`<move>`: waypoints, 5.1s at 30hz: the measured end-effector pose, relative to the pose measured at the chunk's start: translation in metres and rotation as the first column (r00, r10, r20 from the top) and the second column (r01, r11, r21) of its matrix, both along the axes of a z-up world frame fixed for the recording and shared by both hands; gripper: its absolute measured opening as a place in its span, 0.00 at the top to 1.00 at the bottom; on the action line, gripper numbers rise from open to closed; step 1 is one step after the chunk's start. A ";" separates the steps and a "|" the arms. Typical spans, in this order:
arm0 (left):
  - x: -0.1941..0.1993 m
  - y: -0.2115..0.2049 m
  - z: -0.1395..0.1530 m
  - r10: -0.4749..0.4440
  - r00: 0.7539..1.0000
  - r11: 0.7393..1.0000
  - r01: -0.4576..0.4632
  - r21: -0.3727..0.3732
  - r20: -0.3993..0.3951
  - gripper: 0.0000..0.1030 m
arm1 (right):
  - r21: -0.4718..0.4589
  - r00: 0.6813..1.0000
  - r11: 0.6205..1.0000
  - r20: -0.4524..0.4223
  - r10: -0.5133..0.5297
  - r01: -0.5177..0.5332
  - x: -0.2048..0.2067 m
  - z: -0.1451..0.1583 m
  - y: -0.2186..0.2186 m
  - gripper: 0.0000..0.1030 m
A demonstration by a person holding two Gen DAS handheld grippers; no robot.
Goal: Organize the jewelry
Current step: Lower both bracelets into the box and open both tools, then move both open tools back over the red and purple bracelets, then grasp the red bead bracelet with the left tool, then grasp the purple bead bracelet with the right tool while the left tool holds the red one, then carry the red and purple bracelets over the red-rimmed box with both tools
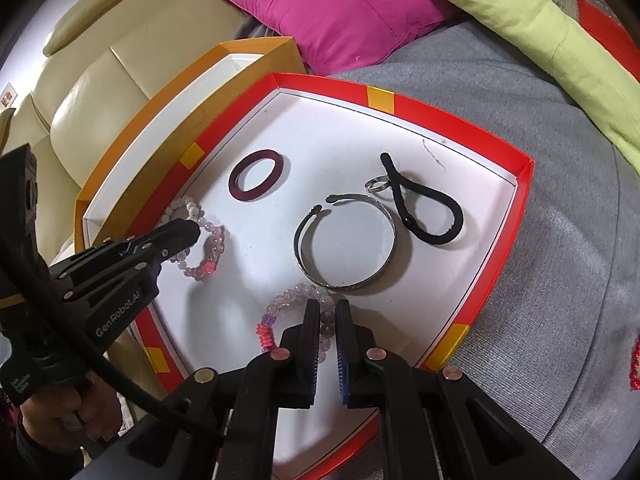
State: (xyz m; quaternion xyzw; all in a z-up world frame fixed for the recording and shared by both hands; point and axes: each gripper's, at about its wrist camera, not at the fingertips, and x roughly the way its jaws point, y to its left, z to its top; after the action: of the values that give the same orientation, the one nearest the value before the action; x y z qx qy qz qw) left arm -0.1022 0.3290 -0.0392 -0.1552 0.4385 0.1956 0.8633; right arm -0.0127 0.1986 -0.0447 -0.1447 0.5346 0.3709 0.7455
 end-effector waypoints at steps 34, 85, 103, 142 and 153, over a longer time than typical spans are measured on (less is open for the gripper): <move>-0.015 -0.012 0.030 0.029 0.999 0.997 -0.031 0.064 0.022 0.48 | 0.019 1.000 1.000 0.028 -0.010 0.009 -0.010 0.025 -0.017 0.62; 0.175 -0.353 -0.008 -0.436 0.899 0.893 0.437 0.102 -0.040 0.91 | 0.289 0.751 0.735 0.075 -0.656 0.613 0.051 0.025 -0.440 0.22; 0.178 -0.340 -0.010 -0.445 0.896 0.895 0.445 0.033 0.003 0.90 | -0.065 0.747 0.744 0.097 -0.658 0.665 0.277 0.030 -0.340 0.46; 0.089 -0.338 0.057 -0.498 0.847 0.864 0.502 0.027 0.185 0.91 | 0.293 0.786 0.745 -0.036 -0.618 0.599 0.019 0.082 -0.442 0.90; 0.052 -0.361 0.081 -0.514 0.836 0.858 0.503 0.106 0.194 0.91 | 0.330 0.794 0.742 -0.035 -0.608 0.583 -0.008 0.085 -0.445 0.90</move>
State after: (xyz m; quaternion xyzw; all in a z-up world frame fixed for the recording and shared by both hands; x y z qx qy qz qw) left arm -0.0500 -0.0319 0.0418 -0.0318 0.3627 -0.0476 0.9302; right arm -0.0210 -0.2460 0.0398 0.1441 0.4561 0.1903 0.8573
